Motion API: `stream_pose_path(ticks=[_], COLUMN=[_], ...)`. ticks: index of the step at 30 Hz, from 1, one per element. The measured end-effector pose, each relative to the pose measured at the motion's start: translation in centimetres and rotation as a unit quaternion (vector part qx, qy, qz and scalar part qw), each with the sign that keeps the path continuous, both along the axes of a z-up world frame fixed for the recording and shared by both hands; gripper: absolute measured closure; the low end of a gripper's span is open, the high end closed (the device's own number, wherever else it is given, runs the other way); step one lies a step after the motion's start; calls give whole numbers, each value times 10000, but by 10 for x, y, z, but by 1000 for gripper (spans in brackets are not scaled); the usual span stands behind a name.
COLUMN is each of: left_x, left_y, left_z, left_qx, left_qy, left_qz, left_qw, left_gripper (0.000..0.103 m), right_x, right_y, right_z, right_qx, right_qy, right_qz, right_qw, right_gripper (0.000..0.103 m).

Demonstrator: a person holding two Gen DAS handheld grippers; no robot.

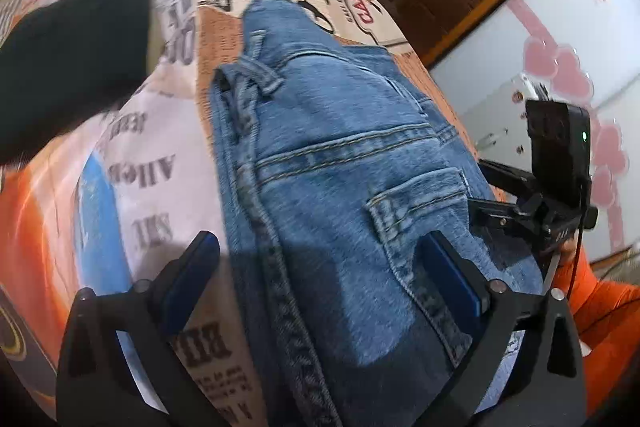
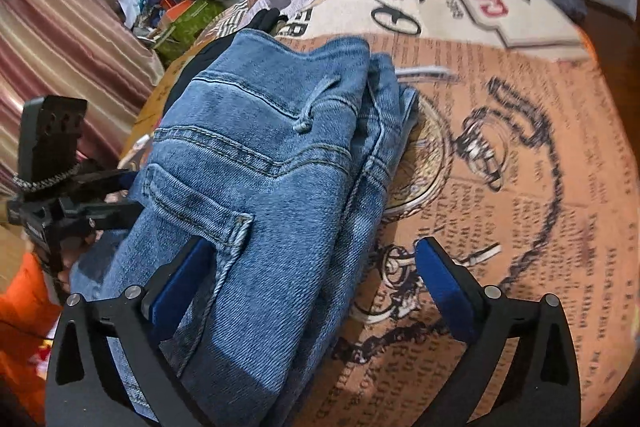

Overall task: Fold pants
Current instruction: 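Grasp the folded jeans with both grippers and lift them off the bed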

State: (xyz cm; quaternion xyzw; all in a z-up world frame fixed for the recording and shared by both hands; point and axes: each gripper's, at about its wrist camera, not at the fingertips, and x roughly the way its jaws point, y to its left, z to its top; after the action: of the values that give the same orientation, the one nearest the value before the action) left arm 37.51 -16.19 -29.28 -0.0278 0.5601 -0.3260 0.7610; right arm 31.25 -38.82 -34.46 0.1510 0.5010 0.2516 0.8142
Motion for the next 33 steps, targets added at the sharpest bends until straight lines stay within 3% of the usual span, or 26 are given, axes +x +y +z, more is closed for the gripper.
stream_pose_path(ticks=[7, 11, 12, 15, 17, 19, 27, 33], left_x=[11, 11, 9, -4, -8, -14, -25, -28], left_y=[-12, -14, -15, -21, -24, -22, -11, 10], left_z=[0, 7, 10, 23, 28, 38, 75, 112], left_qx=[-5, 61, 92, 333, 417, 422, 382, 273], left_qy=[201, 135, 62, -383, -535, -713, -1199, -1837], left_qz=[-207, -194, -215, -368, -386, -357, -124, 149], left_qw=[9996, 9997, 9997, 9980, 9970, 9959, 9920, 9825], left_gripper=[3, 19, 26, 34, 37, 42, 50, 54], right_x=[7, 10, 10, 7, 7, 6, -3, -2], right_y=[8, 10, 11, 14, 13, 10, 16, 26], right_z=[0, 3, 5, 12, 17, 23, 61, 102], right_qx=[154, 246, 188, 24, -75, -99, -302, -314], right_qy=[-26, -40, -80, -242, -346, -409, -1053, -1645], right_qz=[215, 280, 304, 306, 216, 115, -37, -90], right_qw=[9996, 9993, 9993, 9992, 9991, 9990, 9940, 9858], right_gripper=[2, 20, 22, 36, 53, 60, 71, 75])
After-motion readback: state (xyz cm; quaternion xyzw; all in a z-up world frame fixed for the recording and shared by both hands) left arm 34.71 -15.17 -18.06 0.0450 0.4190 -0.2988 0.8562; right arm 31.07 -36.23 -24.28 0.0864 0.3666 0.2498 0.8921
